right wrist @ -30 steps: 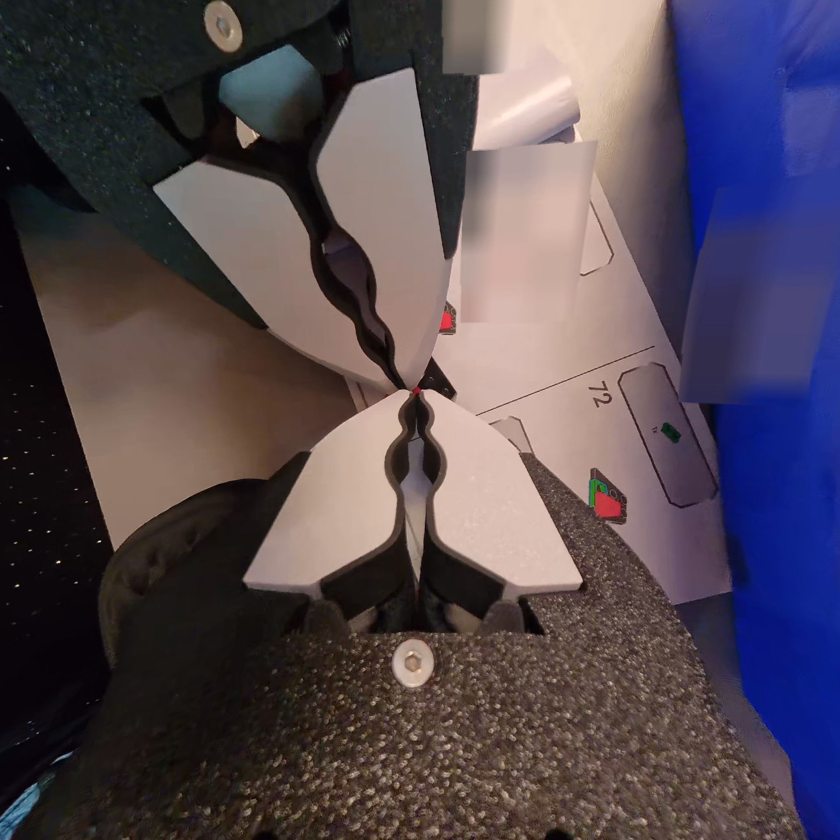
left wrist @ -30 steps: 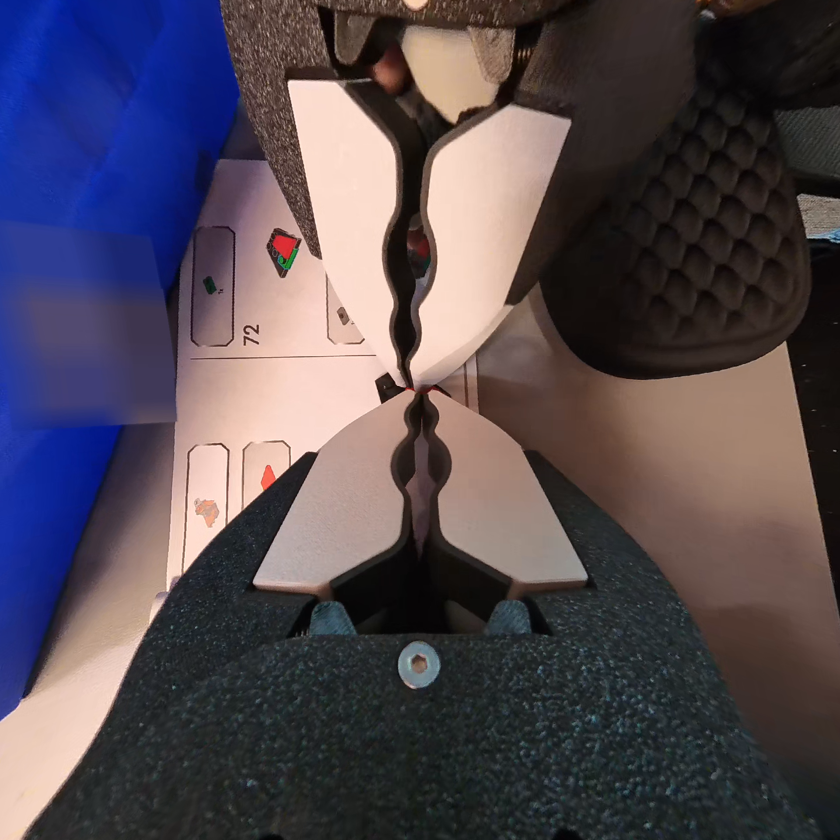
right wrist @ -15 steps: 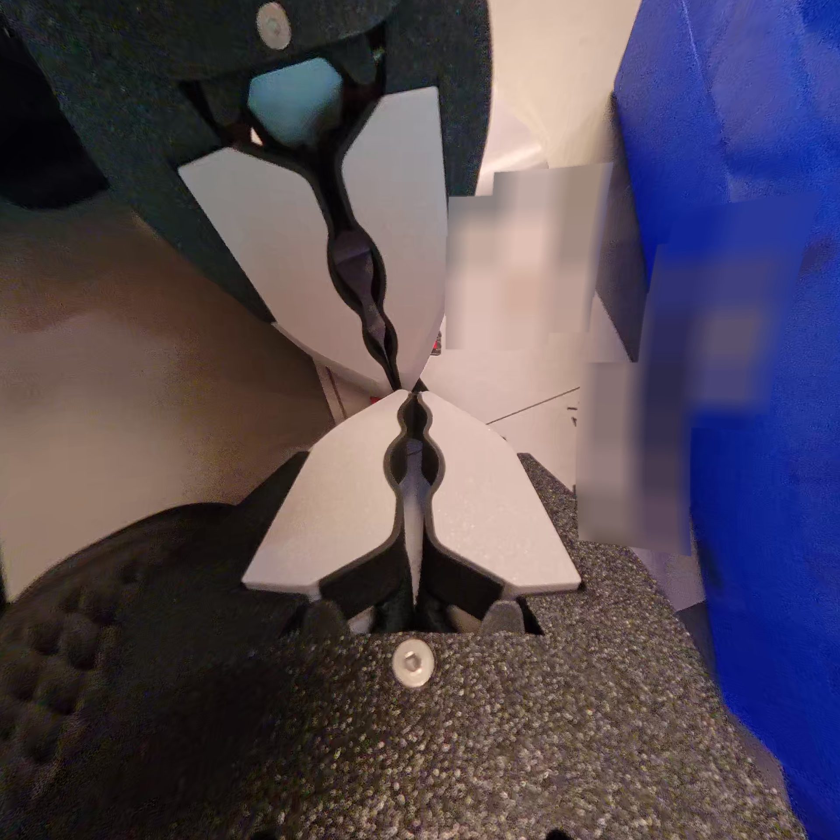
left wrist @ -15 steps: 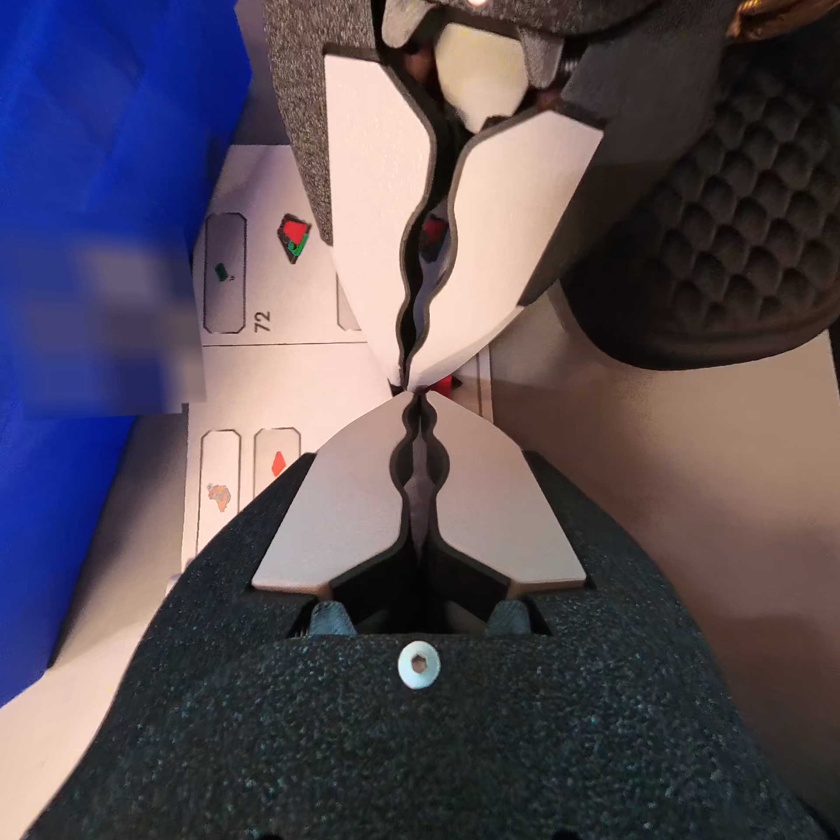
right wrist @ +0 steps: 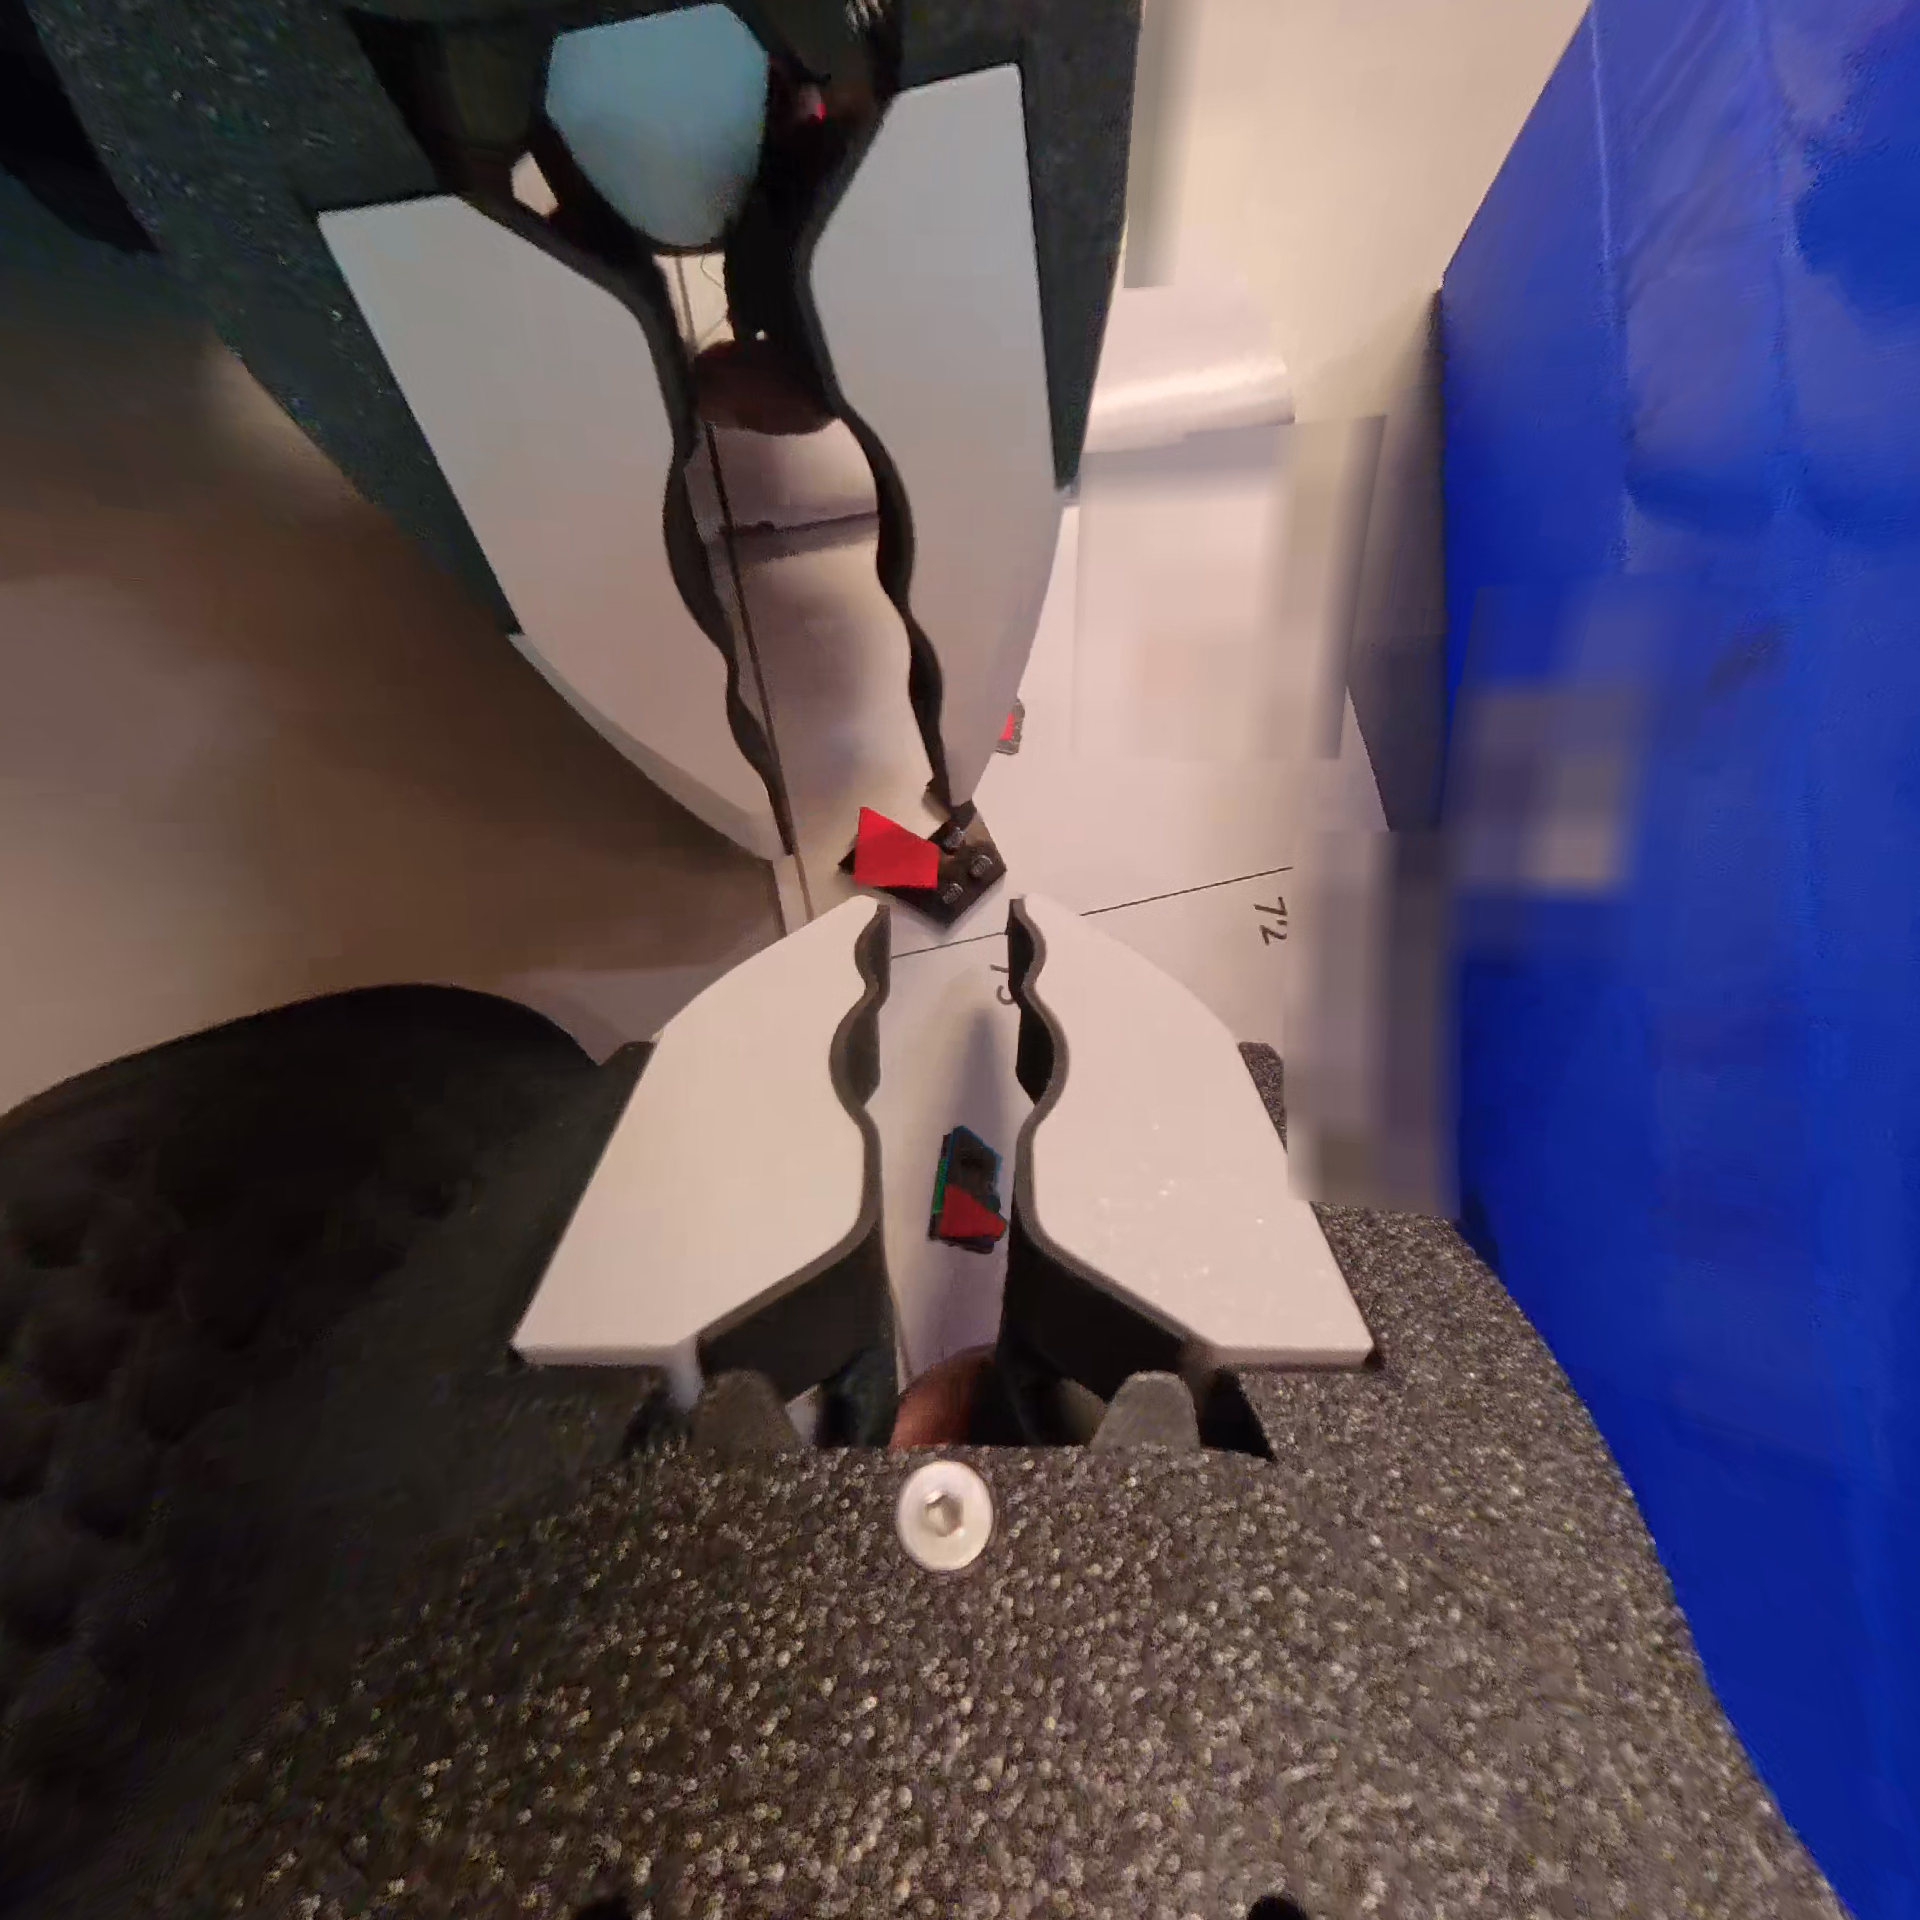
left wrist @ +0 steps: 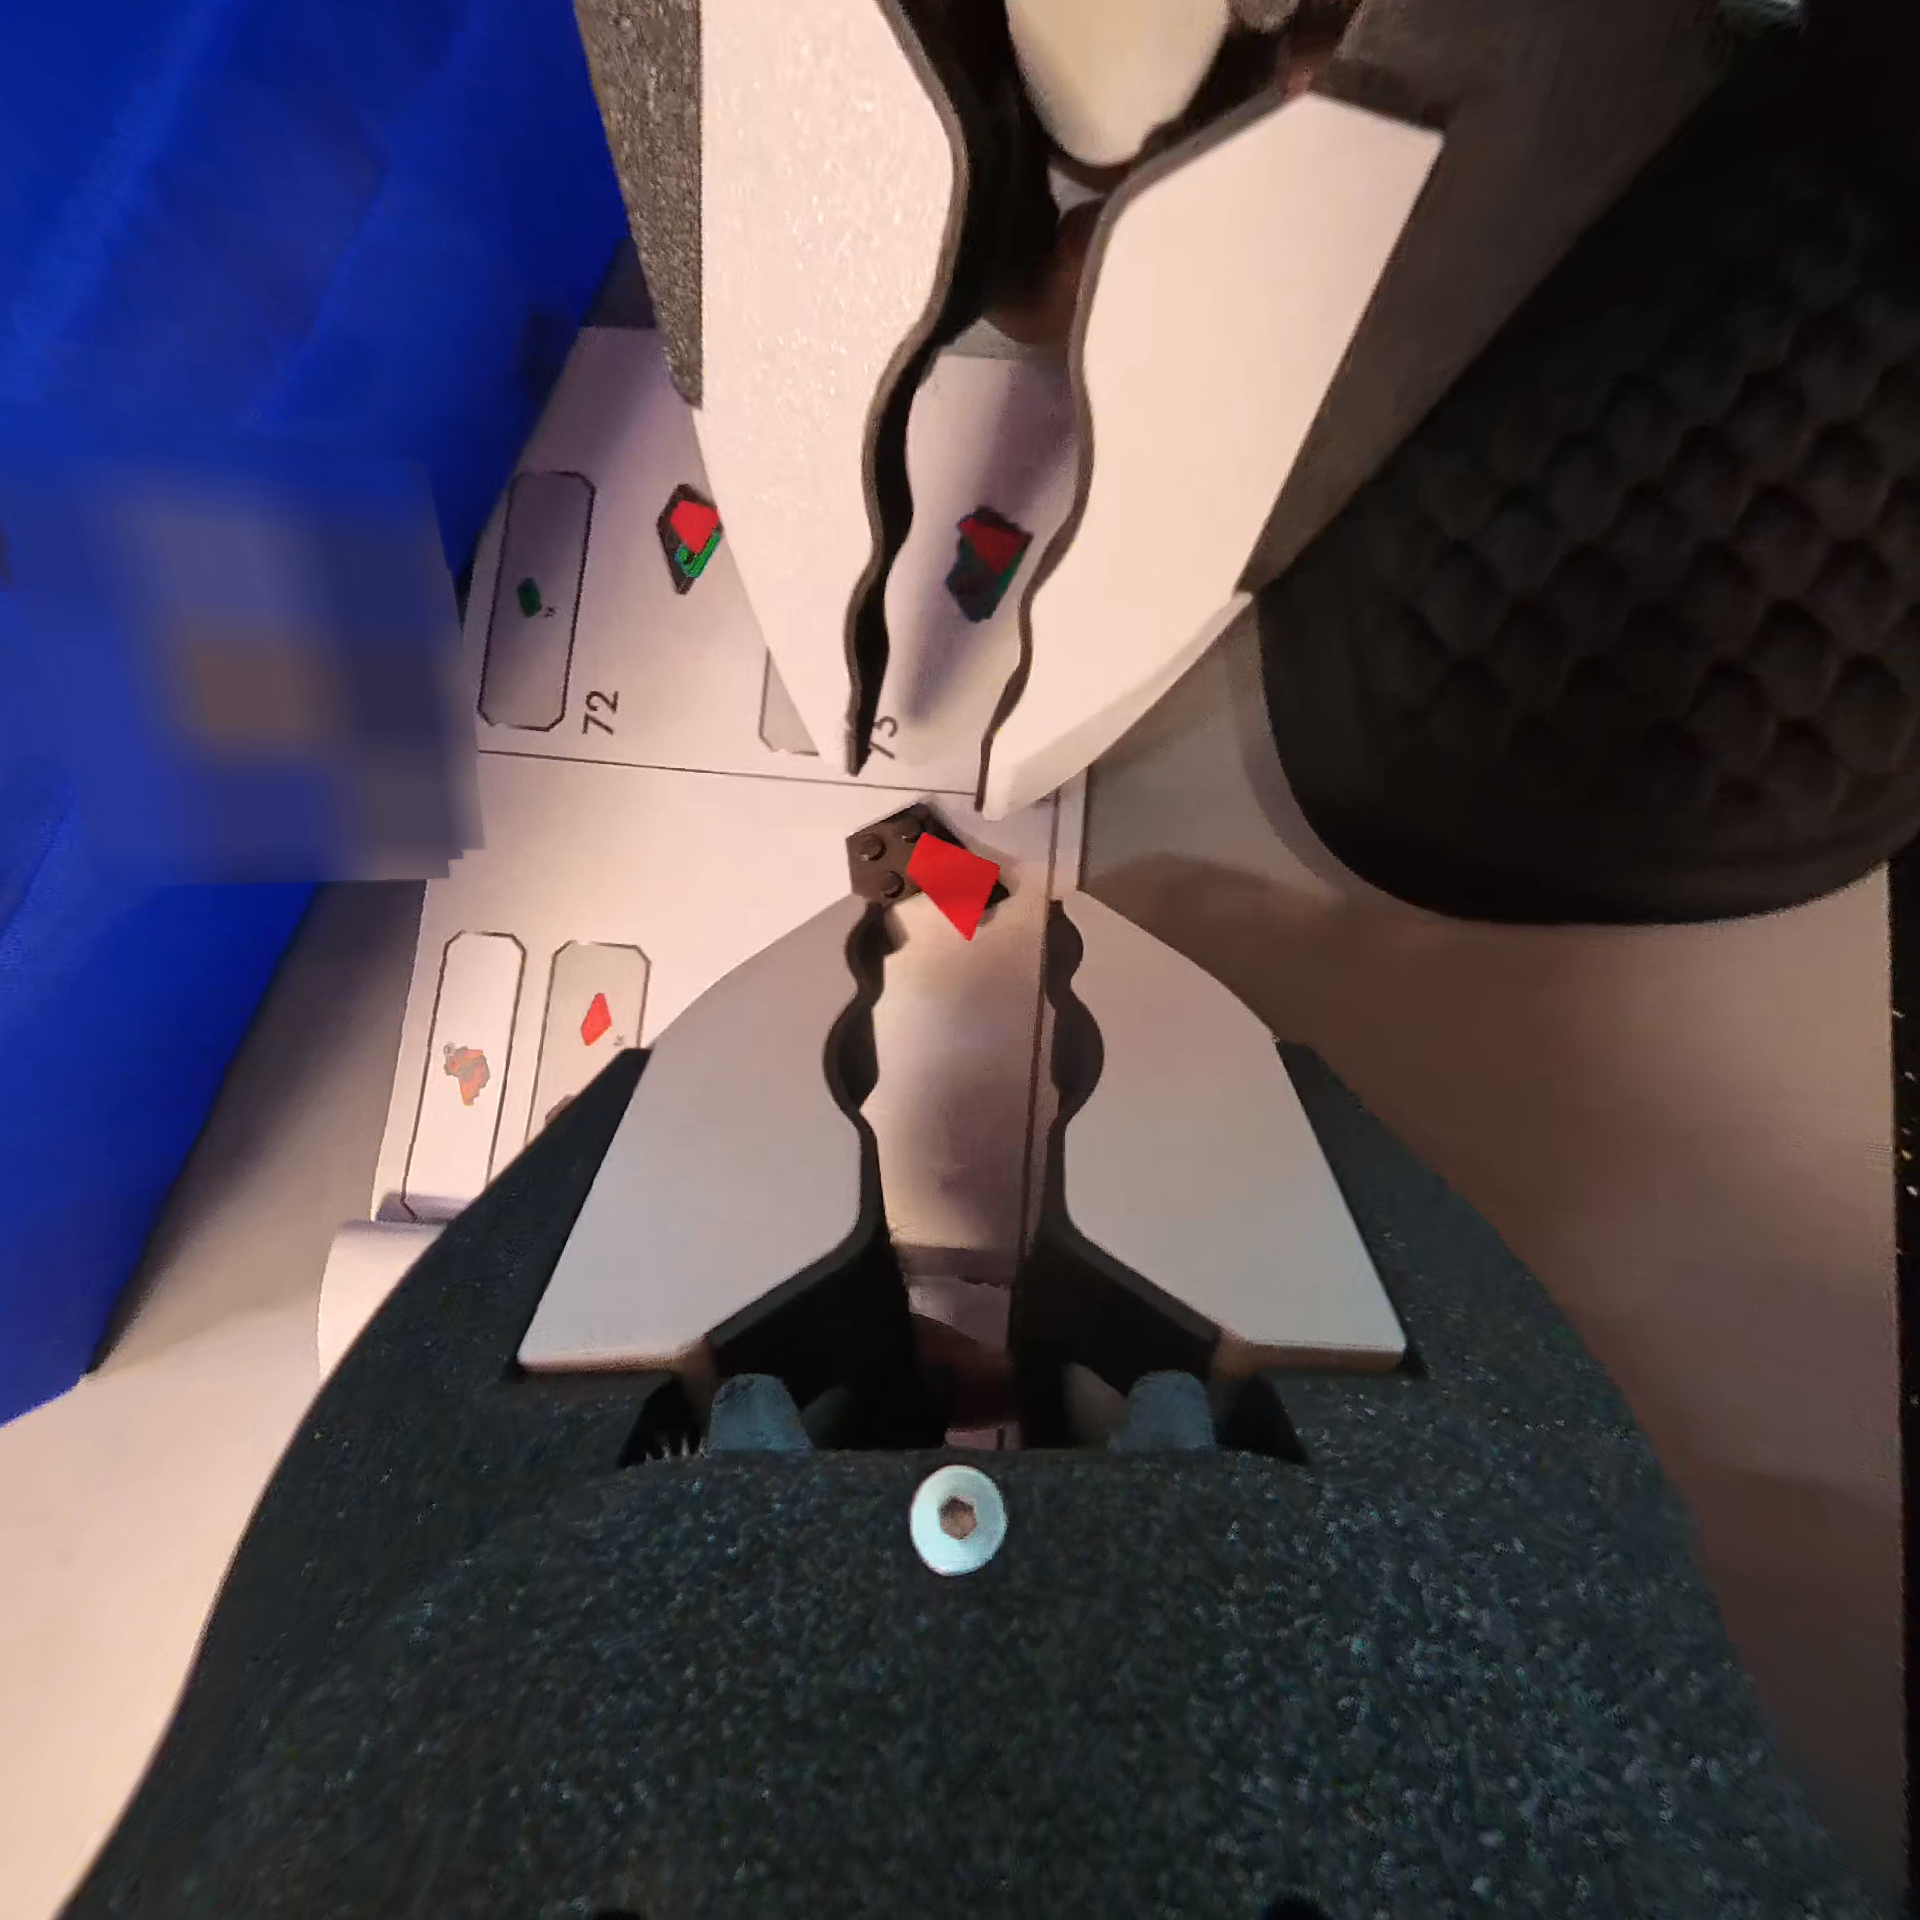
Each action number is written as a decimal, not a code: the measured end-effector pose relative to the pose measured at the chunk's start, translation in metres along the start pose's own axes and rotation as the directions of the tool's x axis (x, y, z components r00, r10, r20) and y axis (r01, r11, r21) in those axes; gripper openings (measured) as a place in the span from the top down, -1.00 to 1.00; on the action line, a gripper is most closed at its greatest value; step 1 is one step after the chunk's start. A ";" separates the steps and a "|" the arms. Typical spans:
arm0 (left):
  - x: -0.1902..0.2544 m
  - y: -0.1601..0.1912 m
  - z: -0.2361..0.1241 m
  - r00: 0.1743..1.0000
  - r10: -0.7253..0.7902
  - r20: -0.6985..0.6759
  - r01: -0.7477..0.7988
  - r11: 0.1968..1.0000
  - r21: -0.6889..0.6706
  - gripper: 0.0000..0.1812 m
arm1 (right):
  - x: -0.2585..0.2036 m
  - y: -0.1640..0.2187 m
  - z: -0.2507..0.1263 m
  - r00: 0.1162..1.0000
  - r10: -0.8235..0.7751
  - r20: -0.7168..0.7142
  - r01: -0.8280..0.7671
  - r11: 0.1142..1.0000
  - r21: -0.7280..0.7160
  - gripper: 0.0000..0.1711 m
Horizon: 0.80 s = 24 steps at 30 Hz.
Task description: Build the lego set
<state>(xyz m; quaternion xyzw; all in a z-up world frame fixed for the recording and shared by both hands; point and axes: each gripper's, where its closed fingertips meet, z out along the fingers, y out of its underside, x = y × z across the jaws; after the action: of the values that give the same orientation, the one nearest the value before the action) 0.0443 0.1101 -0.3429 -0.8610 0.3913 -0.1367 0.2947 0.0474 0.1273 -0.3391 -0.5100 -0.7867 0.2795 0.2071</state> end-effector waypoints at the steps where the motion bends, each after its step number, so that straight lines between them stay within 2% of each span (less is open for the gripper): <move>1: -0.002 0.001 0.001 1.000 -0.013 0.024 0.013 1.000 -0.006 0.67 | 0.000 0.001 0.002 1.000 -0.011 0.011 0.011 1.000 -0.009 0.75; 5: -0.006 -0.004 0.005 0.996 -0.043 0.074 0.042 0.999 0.015 0.74 | 0.000 0.004 0.005 0.999 -0.014 0.034 0.015 1.000 -0.022 0.79; 9: -0.009 -0.011 0.002 0.988 -0.046 0.146 0.046 0.999 0.008 0.71 | -0.002 0.007 0.005 0.999 0.004 0.047 -0.004 1.000 -0.004 0.79; 13: 0.015 -0.027 -0.012 0.983 -0.049 0.178 0.029 0.993 0.114 0.64 | 0.002 0.007 -0.003 0.998 0.024 0.052 -0.025 1.000 0.014 0.78; 15: 0.027 -0.022 -0.020 0.979 -0.061 0.194 0.033 0.989 0.146 0.58 | 0.001 0.006 -0.007 0.998 0.001 0.067 -0.003 1.000 0.020 0.68; 17: 0.040 -0.013 -0.031 0.978 -0.086 0.188 0.050 0.980 0.190 0.55 | -0.003 0.007 -0.009 0.994 -0.025 0.102 0.025 1.000 0.000 0.45; 21: 0.066 0.006 -0.057 0.983 -0.105 0.148 0.062 0.962 0.267 0.55 | -0.004 0.002 -0.007 0.975 -0.149 0.162 0.154 0.988 -0.018 0.37; 24: 0.070 0.016 -0.071 0.975 -0.124 0.184 0.063 0.950 0.305 0.55 | -0.001 -0.005 0.000 0.961 -0.179 0.213 0.187 0.982 -0.017 0.39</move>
<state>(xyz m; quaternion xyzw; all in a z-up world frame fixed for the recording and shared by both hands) 0.0478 0.0204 -0.2961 -0.8339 0.2931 -0.1200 0.4521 0.0442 0.1250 -0.3353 -0.4064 -0.8530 0.2968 0.1382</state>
